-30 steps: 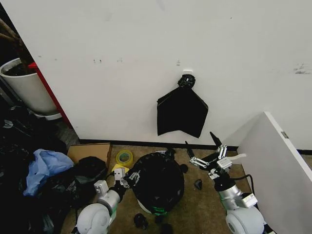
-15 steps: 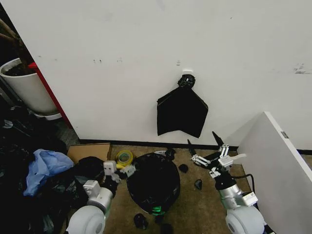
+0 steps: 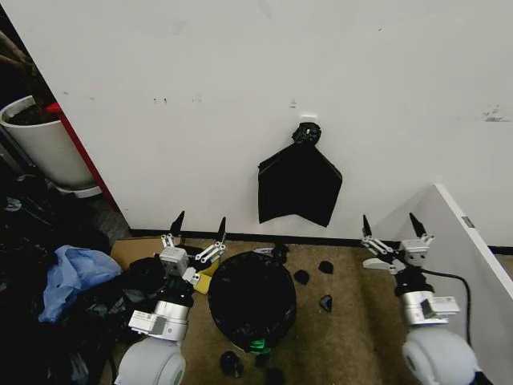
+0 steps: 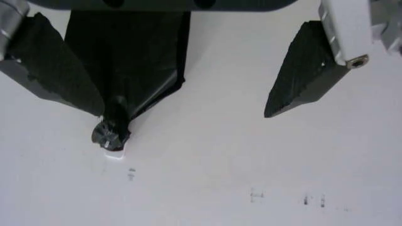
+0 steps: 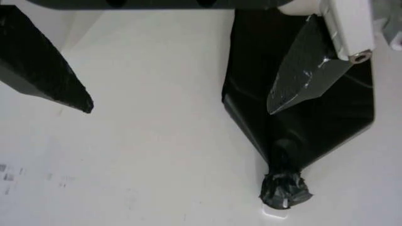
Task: Place the garbage bag over the trash bin.
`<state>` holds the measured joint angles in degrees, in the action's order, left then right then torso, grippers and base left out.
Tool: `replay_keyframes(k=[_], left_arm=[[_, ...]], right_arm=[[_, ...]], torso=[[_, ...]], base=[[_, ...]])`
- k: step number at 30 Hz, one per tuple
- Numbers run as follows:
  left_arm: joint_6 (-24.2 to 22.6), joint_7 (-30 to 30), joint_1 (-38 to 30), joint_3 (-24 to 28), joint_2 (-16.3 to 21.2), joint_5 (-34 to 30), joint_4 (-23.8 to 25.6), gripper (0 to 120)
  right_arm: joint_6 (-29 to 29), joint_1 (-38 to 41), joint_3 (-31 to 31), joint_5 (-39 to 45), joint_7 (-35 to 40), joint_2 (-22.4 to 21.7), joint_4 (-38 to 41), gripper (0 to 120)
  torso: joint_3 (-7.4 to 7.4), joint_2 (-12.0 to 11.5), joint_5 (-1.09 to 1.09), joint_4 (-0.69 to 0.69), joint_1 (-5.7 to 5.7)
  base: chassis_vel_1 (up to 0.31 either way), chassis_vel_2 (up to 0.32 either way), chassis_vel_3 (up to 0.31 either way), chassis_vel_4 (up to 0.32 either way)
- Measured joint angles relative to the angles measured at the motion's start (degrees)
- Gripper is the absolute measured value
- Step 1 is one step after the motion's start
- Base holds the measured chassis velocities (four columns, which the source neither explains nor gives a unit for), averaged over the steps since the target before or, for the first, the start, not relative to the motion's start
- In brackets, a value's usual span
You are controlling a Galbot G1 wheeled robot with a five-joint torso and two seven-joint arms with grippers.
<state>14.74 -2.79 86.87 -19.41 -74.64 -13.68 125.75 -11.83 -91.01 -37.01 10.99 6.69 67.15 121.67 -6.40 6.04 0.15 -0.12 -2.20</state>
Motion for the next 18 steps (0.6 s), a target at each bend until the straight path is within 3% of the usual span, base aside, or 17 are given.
replay_keyframes(k=[7,18], left_arm=[[-1.48,0.24,0.09,-0.36,0.23,-1.55,1.09,100],[-1.38,0.44,0.86,-0.58,1.00,-1.86,-0.01,100]], right_arm=[[1.62,-2.85,2.29,-0.41,1.30,2.24,3.22,100],[0.94,-1.82,3.53,-0.53,0.37,2.13,2.04,100]], torso=[[0.00,0.00,0.00,0.00,0.00],[0.00,0.00,0.00,0.01,0.00]], base=[[0.000,0.000,0.000,0.000],[0.000,0.000,0.000,0.000]])
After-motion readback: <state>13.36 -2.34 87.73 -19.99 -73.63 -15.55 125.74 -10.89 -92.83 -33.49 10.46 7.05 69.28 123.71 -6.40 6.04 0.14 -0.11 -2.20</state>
